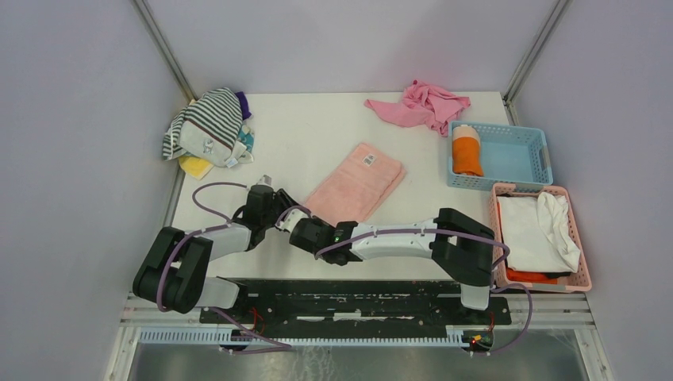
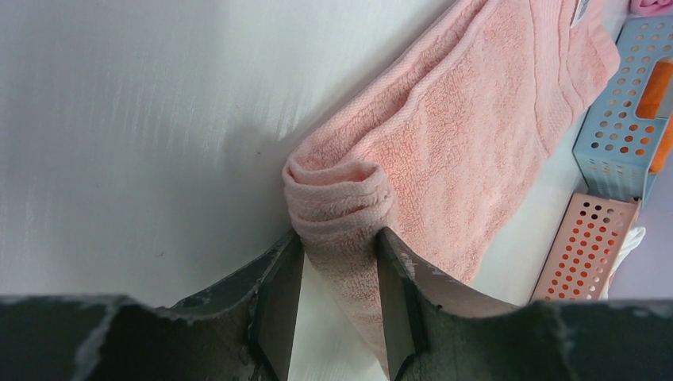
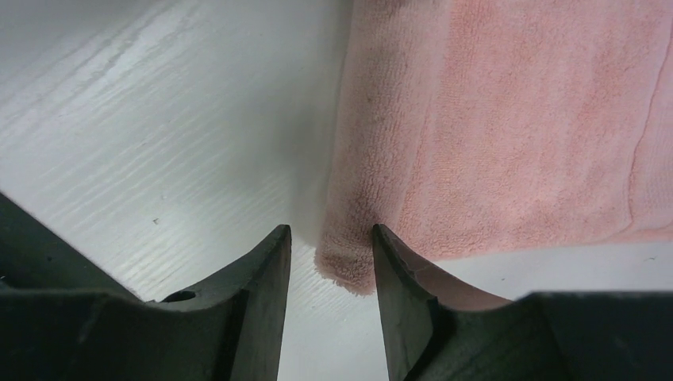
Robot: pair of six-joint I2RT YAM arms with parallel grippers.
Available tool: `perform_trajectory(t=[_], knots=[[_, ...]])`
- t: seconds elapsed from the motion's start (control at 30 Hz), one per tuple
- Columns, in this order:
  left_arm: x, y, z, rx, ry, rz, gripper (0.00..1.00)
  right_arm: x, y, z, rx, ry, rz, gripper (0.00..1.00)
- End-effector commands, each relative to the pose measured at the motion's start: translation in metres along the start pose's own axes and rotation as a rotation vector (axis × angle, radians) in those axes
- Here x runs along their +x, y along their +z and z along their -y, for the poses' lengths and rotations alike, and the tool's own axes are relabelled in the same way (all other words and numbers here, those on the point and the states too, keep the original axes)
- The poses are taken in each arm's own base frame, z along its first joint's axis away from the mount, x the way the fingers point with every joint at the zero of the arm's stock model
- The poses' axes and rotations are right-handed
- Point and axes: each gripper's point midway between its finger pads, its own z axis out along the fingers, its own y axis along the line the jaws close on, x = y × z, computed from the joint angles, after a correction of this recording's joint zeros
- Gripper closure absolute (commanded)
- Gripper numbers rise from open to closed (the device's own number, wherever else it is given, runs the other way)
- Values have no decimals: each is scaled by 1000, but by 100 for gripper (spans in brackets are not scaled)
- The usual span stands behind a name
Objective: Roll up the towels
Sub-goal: Roll the towel at the center of the board.
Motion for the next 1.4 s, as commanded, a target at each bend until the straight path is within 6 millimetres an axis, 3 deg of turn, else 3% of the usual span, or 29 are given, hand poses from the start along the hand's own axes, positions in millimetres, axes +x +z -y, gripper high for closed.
perform_trajectory(t=[0.0,0.27,0.6,0.73,0.8,0.97,1.0,1.2,1.3,1.37], knots=[[29,-3,-54,-217,-24,-79,52,-17,-2,15,92,10,38,50],[29,-2,-53,-217,-22,-83,51,7,17,7,90,-19,-60,50],[29,-2,-53,-219,-23,-86,49,63,40,8,55,71,-264,50],[29,-1,-52,-218,-24,-93,47,77,48,5,-19,128,-325,54],[30,0,-52,-219,-26,-94,47,79,50,2,-57,141,-337,61],[30,-6,-47,-198,-38,-89,42,58,36,-18,-231,195,-262,96],[27,-9,-44,-185,-44,-72,40,51,31,-24,-282,209,-237,99],[8,-46,-22,-135,-43,31,22,4,-10,-58,-620,327,-70,100],[2,-65,-14,-114,-47,72,18,-18,-25,-61,-783,437,6,99],[0,-76,-11,-106,-50,95,17,-21,-29,-58,-866,526,14,100]])
